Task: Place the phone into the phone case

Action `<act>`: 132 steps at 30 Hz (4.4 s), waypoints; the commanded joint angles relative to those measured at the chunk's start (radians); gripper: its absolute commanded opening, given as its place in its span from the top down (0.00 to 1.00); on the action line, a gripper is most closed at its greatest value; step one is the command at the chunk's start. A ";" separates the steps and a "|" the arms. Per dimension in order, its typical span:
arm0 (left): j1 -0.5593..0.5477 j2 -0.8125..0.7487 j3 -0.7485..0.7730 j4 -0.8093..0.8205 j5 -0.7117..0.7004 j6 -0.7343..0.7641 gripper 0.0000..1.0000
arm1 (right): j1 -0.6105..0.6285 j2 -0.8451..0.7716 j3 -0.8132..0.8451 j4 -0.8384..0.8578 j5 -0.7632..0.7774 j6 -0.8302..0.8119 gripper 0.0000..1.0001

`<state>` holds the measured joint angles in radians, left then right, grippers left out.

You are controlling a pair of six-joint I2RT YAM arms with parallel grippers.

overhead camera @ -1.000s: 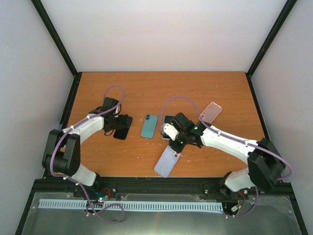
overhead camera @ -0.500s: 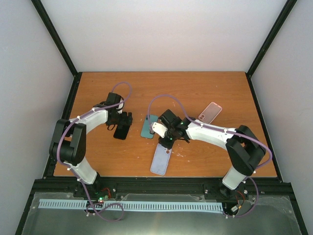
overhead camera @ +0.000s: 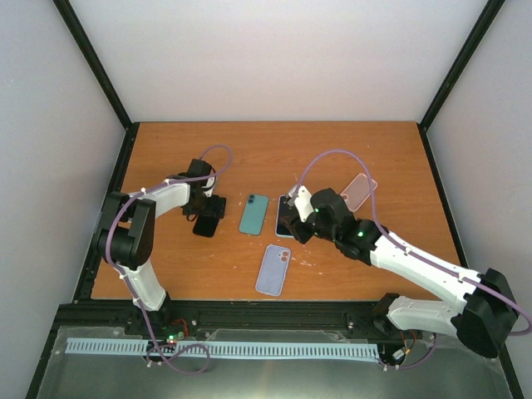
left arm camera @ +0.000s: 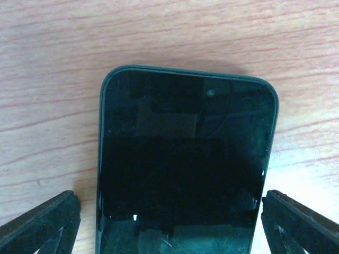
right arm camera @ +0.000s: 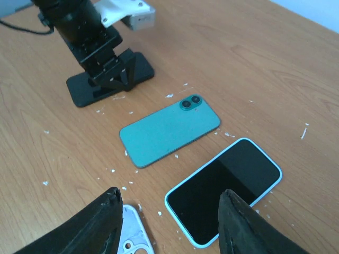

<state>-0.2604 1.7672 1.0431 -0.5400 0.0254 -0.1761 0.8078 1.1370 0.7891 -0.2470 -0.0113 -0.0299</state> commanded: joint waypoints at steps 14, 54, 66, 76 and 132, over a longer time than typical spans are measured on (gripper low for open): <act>-0.048 0.016 0.041 -0.064 -0.014 0.004 0.32 | -0.027 -0.098 -0.101 0.078 0.150 0.314 0.50; -0.546 -0.290 -0.325 0.476 0.541 -0.716 0.53 | -0.027 -0.152 -0.265 -0.147 0.042 0.900 0.57; -0.546 -0.191 -0.308 0.510 0.505 -0.718 0.52 | -0.027 -0.144 -0.298 -0.063 -0.106 0.939 0.57; -0.550 -0.172 -0.330 0.507 0.476 -0.718 0.49 | -0.024 -0.163 -0.366 0.067 -0.235 1.012 0.59; -0.517 -0.424 -0.464 0.476 0.383 -0.722 0.18 | 0.175 -0.062 -0.522 0.377 -0.224 1.359 0.97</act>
<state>-0.7910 1.3247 0.6273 -0.1207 0.3511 -0.9234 0.9703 1.0607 0.2779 0.0998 -0.2569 1.2778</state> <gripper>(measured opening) 0.828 0.056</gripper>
